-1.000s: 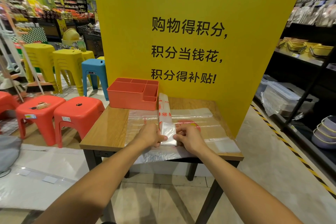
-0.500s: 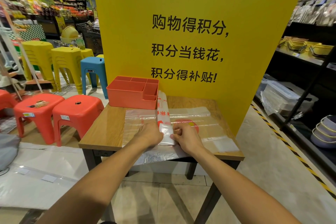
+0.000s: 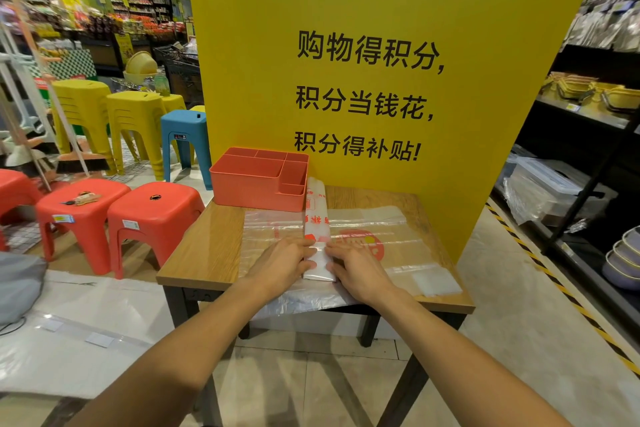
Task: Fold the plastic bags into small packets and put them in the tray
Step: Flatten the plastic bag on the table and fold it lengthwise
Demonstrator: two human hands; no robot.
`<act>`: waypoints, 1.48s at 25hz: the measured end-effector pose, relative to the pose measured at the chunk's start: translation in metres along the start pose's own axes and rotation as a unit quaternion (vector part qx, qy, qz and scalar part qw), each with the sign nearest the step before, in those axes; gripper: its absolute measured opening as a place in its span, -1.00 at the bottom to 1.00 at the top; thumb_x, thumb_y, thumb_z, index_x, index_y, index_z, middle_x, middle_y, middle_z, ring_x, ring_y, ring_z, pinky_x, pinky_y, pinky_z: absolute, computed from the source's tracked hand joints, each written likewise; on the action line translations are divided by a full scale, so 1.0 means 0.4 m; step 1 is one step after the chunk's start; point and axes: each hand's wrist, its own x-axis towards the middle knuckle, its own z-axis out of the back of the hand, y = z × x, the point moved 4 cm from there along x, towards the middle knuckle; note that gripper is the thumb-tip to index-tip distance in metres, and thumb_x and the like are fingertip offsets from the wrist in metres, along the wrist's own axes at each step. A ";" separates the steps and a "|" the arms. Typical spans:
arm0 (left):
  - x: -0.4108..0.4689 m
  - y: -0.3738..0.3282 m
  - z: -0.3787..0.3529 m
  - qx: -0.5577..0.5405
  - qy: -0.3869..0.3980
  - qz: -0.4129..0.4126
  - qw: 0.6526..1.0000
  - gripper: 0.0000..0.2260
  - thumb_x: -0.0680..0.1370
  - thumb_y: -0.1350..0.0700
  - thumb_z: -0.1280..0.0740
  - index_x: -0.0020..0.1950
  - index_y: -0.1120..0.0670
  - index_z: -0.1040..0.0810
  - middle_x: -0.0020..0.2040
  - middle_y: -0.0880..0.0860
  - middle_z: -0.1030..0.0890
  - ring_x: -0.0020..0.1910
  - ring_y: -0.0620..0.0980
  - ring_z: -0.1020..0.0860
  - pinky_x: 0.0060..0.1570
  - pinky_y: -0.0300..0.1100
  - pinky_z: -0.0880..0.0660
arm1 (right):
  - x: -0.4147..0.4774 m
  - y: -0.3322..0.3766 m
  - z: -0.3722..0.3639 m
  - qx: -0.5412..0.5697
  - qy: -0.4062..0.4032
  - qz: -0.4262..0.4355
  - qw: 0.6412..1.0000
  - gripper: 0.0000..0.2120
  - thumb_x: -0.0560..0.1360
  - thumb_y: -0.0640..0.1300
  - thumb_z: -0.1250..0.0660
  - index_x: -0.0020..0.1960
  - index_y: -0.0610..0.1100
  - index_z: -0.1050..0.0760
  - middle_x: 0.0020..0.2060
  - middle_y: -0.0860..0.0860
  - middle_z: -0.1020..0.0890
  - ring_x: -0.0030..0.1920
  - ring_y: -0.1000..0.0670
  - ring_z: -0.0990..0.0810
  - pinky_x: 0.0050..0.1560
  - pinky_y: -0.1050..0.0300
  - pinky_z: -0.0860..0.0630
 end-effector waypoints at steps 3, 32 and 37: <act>-0.014 0.014 -0.008 -0.005 0.032 -0.018 0.999 -0.60 0.71 -0.07 -0.24 0.53 0.01 -0.47 0.61 -0.05 -0.31 0.59 -0.07 -0.28 0.56 -0.06 -0.27 | -0.004 -0.012 -0.001 -0.013 0.011 0.008 1.000 -0.68 0.66 -0.01 -0.28 0.39 -0.02 -0.56 0.42 0.03 -0.56 0.44 -0.14 -0.46 0.40 -0.12 -0.41; 0.016 0.021 -0.004 -0.337 -0.060 0.188 0.920 -0.79 0.48 -0.01 -0.59 -0.20 0.06 -0.65 -0.36 0.08 -0.69 -0.41 -0.07 -0.59 -0.20 0.03 -0.61 | 0.016 -0.048 0.024 0.183 -0.074 -0.141 0.970 -0.68 0.61 0.02 -0.39 -0.30 -0.04 -0.60 -0.35 0.06 -0.68 -0.26 0.10 -0.64 -0.14 0.06 -0.55; 0.021 0.026 0.000 -0.258 -0.078 0.196 0.943 -0.79 0.48 -0.11 -0.53 -0.30 -0.08 -0.64 -0.46 -0.12 -0.59 -0.41 -0.04 -0.52 -0.15 0.14 -0.61 | 0.030 -0.037 0.027 0.172 -0.052 -0.168 0.969 -0.66 0.63 0.03 -0.37 -0.29 -0.04 -0.58 -0.39 0.06 -0.68 -0.28 0.09 -0.68 -0.13 0.10 -0.55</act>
